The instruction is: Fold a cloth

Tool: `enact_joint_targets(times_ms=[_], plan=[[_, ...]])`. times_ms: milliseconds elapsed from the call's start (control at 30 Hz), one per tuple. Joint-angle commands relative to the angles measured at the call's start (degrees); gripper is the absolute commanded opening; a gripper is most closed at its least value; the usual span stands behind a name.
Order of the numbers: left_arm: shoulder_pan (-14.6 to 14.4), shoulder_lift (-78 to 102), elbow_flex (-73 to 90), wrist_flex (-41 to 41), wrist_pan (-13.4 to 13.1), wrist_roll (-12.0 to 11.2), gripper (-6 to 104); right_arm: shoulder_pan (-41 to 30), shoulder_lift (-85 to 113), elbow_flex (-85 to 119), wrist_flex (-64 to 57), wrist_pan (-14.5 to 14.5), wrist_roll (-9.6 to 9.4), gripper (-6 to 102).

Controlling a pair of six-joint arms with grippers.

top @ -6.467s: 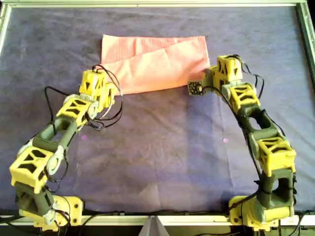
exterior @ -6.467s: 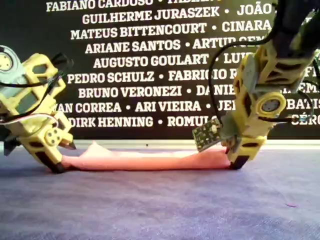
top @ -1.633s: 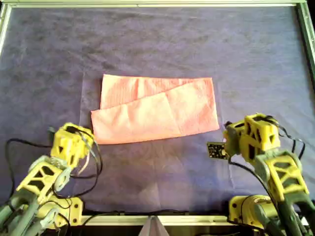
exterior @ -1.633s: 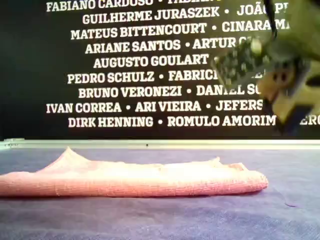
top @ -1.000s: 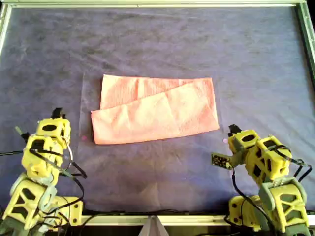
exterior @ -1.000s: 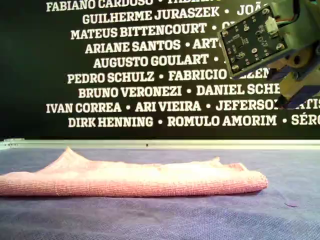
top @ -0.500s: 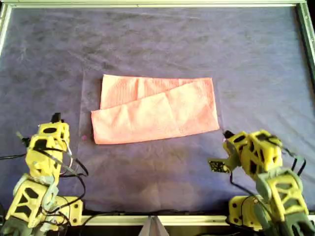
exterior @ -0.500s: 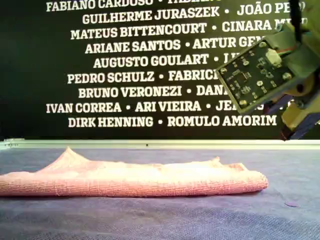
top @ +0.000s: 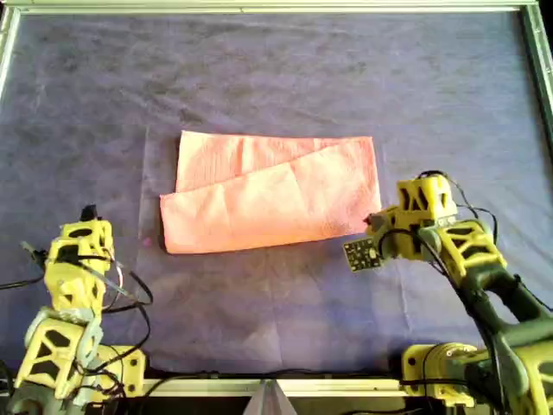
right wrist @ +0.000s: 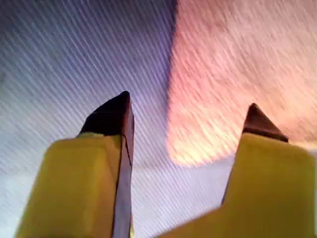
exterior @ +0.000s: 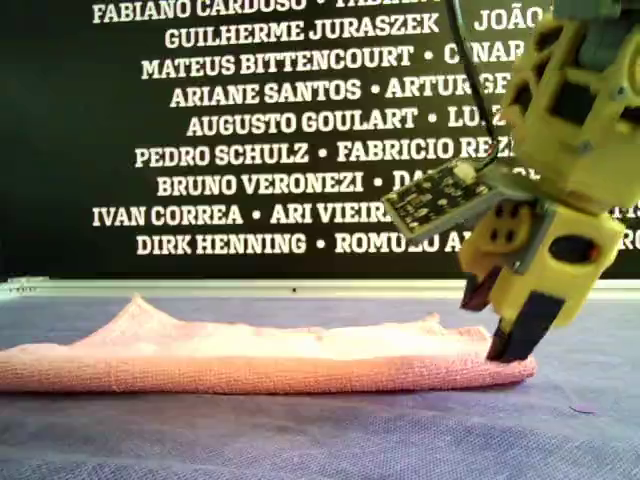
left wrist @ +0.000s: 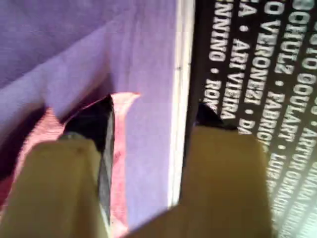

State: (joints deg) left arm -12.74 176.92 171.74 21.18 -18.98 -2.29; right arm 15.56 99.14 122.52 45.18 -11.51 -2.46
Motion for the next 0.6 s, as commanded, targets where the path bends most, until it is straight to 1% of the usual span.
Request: enact_joint_targets(times_ms=[0, 67, 167, 400, 567], plan=[[1.41, 0.88, -0.62, -1.41, -0.44, -0.35, 58, -0.7, -1.49, -3.78, -2.11, -1.14, 0.35, 92], [1.41, 0.88, -0.53, -1.41, -0.44, -0.35, 58, -0.7, -3.25, -3.87, -2.2, -1.14, -0.18, 92], [1.41, 0.88, -0.44, -1.41, -0.44, -0.35, 58, -0.7, -6.06, -5.27, -3.52, -1.14, -0.35, 92], [1.41, 0.88, -0.44, -1.41, -0.44, -0.26, 58, -0.7, -13.1, -12.66, -4.83, -1.14, -0.35, 92], [1.41, 0.88, -0.44, -1.41, -0.44, -0.26, 58, -0.7, -14.5, -15.03, -4.83, -1.14, -0.35, 92]])
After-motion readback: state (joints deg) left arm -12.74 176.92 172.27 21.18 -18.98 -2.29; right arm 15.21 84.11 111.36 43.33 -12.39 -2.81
